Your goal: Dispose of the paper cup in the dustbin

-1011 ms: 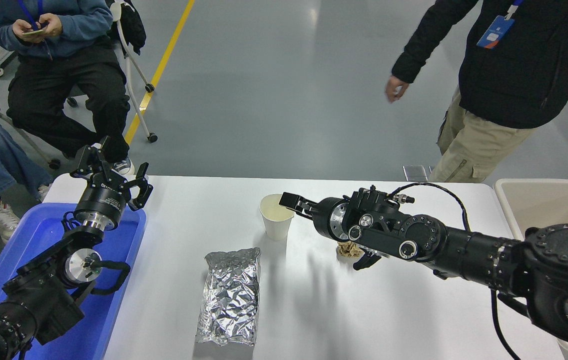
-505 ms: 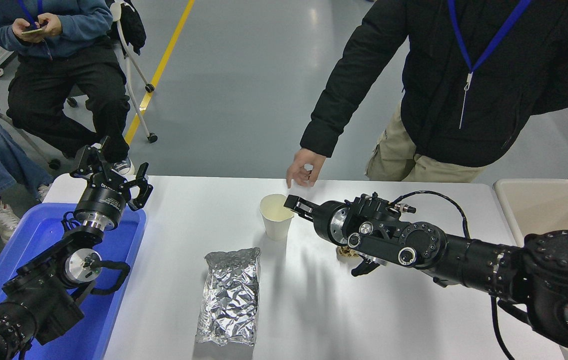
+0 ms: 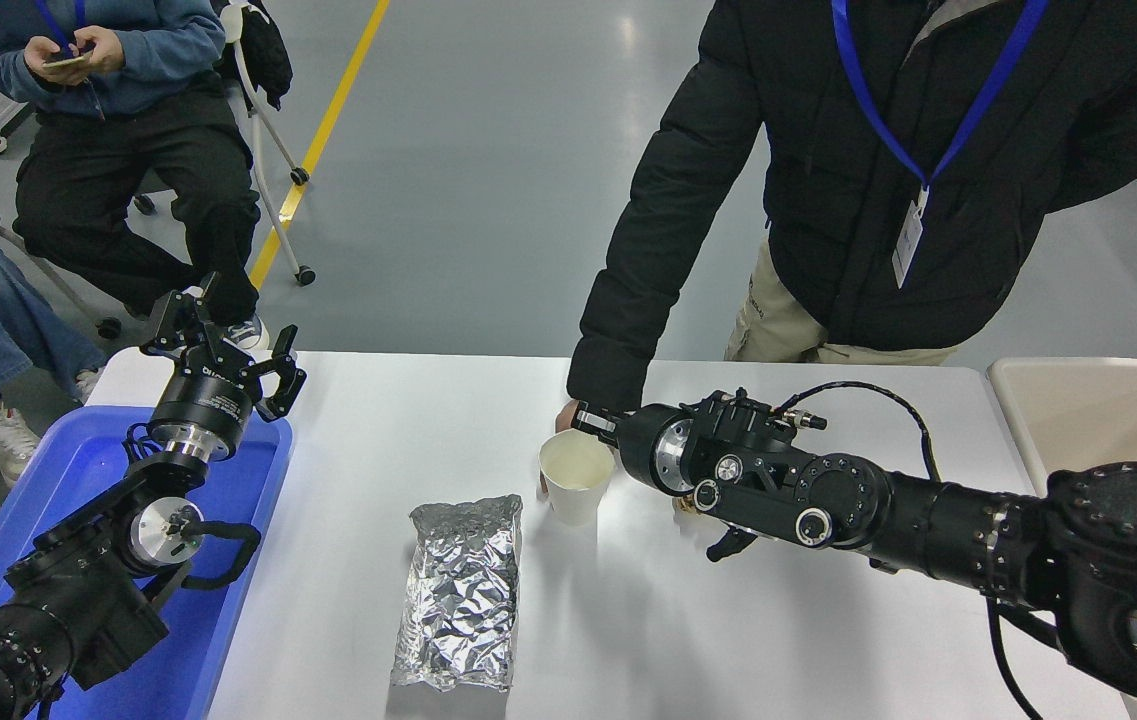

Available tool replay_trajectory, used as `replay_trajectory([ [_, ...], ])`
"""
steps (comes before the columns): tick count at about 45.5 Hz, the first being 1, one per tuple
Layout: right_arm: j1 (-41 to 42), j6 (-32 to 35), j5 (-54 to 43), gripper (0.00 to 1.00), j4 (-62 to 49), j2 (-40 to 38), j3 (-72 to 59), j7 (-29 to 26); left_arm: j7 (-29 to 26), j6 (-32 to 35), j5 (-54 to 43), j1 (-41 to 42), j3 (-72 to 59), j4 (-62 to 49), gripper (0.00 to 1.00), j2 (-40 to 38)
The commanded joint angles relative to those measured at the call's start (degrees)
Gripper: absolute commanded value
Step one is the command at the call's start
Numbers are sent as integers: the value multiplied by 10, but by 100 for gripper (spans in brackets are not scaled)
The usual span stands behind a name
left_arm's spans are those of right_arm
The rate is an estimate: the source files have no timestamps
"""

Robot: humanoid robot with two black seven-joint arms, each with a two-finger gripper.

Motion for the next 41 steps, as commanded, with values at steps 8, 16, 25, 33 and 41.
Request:
replay_trajectory([
  [8,-2,0,11,99,-4,0,10,1,0,1,0,0,0,0,100,0],
  [16,-1,0,46,99,-5,0,11,1,0,1,0,0,0,0,100,0],
  [25,1,-2,61,99,-4,0,17,1,0,1,0,0,0,0,100,0],
  [33,0,-4,62,99,-6,0,53,2,0,1,0,0,0,0,100,0],
  [41,8,0,62,99,-6,0,99,2,0,1,0,0,0,0,100,0],
])
